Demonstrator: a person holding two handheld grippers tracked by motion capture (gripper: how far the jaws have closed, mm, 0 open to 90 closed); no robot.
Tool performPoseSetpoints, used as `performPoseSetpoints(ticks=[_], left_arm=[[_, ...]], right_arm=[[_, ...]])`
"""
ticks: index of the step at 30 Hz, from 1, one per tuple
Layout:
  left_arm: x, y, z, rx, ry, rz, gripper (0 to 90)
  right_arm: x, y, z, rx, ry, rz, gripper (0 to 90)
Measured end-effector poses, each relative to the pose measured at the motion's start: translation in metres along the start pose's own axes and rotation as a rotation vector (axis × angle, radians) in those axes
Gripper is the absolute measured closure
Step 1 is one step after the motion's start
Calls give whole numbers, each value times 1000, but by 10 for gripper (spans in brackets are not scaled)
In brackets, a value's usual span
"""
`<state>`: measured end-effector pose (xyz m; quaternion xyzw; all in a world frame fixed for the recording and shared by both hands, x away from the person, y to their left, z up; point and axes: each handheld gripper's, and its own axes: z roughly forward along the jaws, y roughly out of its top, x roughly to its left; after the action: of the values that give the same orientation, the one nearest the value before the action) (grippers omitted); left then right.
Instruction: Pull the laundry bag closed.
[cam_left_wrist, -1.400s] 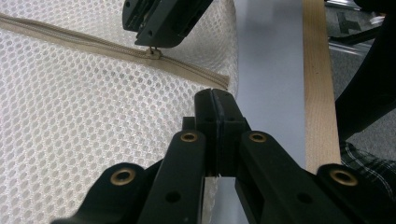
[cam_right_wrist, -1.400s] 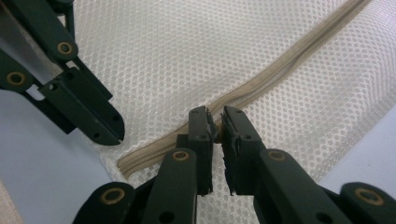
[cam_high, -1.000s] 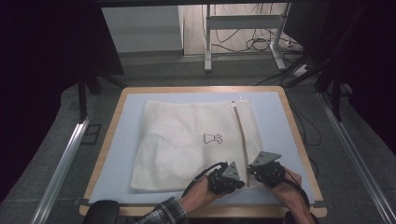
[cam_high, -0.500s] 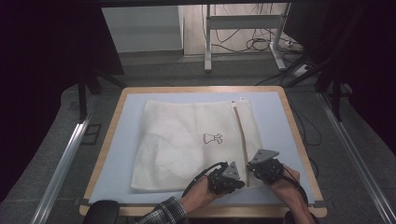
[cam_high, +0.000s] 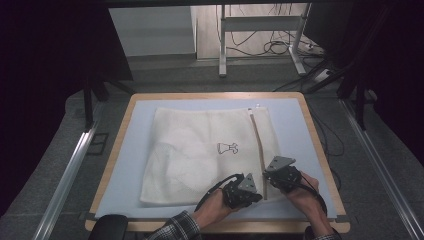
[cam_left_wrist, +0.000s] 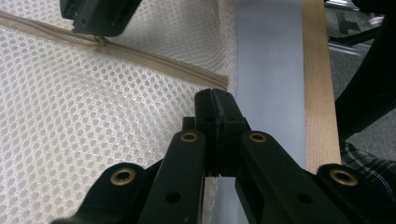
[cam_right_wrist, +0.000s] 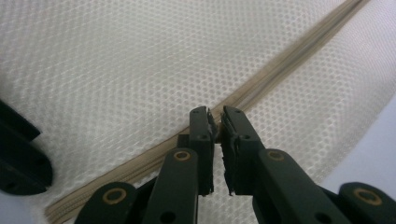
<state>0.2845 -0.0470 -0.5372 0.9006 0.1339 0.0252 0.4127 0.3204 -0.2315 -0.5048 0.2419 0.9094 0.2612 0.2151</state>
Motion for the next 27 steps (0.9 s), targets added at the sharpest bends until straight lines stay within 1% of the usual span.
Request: performPoseSetpoints(ticks=[3,4,5,7,10,17,27], left_arm=[[0,0,0,-4,-1,-5,899],[0,0,0,-5,-2,-6,899],[0,0,0,-5,-2,-7,900],[-1,0,0,-5,-3,-10,899],[0,0,0,0,-2,-5,899],[0,0,0,-5,-6,-16,900],[-1,0,0,-4,-3,-10,900]], right_arm=[[-2,1,2,2,-3,0,825],[-3,2,2,2,-11,-4,823],[-3,2,3,1,-6,-1,823],[-5,3,4,1,-10,-4,824],[-7,4,5,2,-23,-8,826],[-14,6,10,0,-32,0,824],[-23,8,15,-7,-30,21,821]])
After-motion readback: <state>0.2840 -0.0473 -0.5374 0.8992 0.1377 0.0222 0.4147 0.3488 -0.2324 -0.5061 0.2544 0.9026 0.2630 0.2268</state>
